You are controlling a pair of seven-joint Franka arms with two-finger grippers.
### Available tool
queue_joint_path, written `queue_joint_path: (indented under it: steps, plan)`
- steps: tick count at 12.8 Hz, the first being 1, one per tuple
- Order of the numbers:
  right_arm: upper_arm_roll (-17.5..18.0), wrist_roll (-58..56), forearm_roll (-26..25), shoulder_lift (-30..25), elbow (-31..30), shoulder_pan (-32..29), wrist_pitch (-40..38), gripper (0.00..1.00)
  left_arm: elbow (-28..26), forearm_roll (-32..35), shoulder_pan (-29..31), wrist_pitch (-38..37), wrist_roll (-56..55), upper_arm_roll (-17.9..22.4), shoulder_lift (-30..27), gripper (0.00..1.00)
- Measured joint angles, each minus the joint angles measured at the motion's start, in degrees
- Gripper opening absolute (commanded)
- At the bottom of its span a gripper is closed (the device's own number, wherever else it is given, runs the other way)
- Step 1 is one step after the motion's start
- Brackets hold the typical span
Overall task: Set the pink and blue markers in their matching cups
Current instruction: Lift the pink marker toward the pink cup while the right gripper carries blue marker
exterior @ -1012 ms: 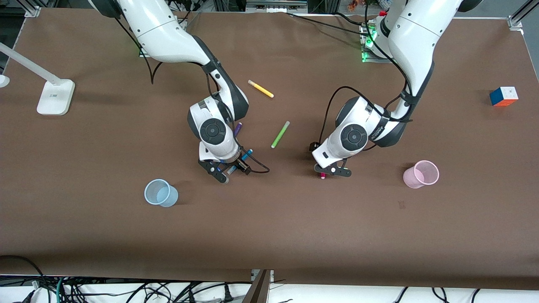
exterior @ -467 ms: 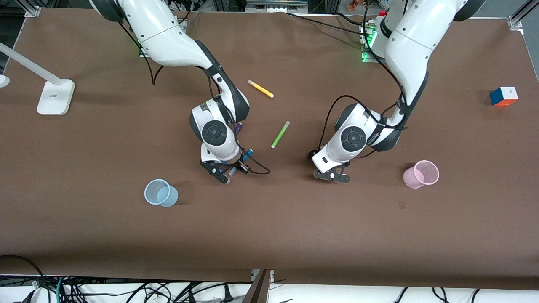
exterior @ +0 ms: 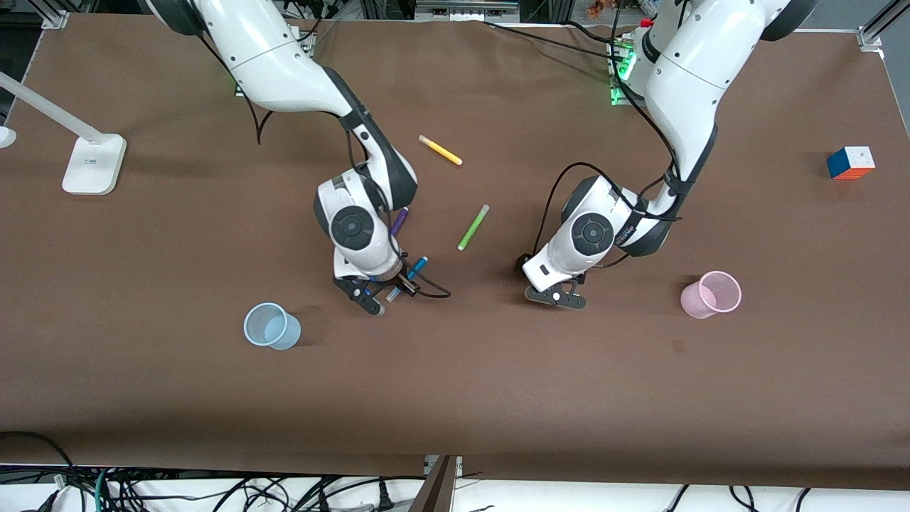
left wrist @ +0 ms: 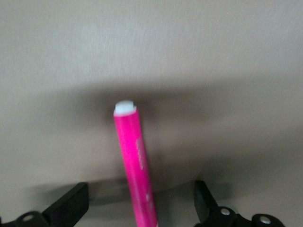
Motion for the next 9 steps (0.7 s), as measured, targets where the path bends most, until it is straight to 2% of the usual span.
queue_joint_path:
  steps: [2,3,6,9]
  plan:
    - [-0.07,-6.41,4.26,-3.25,0.67,-3.08,-6.25,0.0,-0.03,0.0,-0.08,-6.1,0.0,-0.2,-1.71,0.73]
    - [-0.12,-8.99,6.0,-5.27,0.78,-5.04,-9.72,0.0,-0.1,0.02,-0.21,-7.24,0.05,-0.29,-2.18,0.67]
    - [-0.25,-16.66,11.54,-10.46,0.79,-12.63,-18.72,0.0,-0.6,1.39,-1.49,-5.75,-0.04,-0.31,-1.76,0.59]
    - [-0.36,-26.41,19.98,-12.26,0.73,-21.3,-25.33,0.0,-0.58,1.94,-1.55,-5.62,-0.09,-0.26,-1.87,0.16]
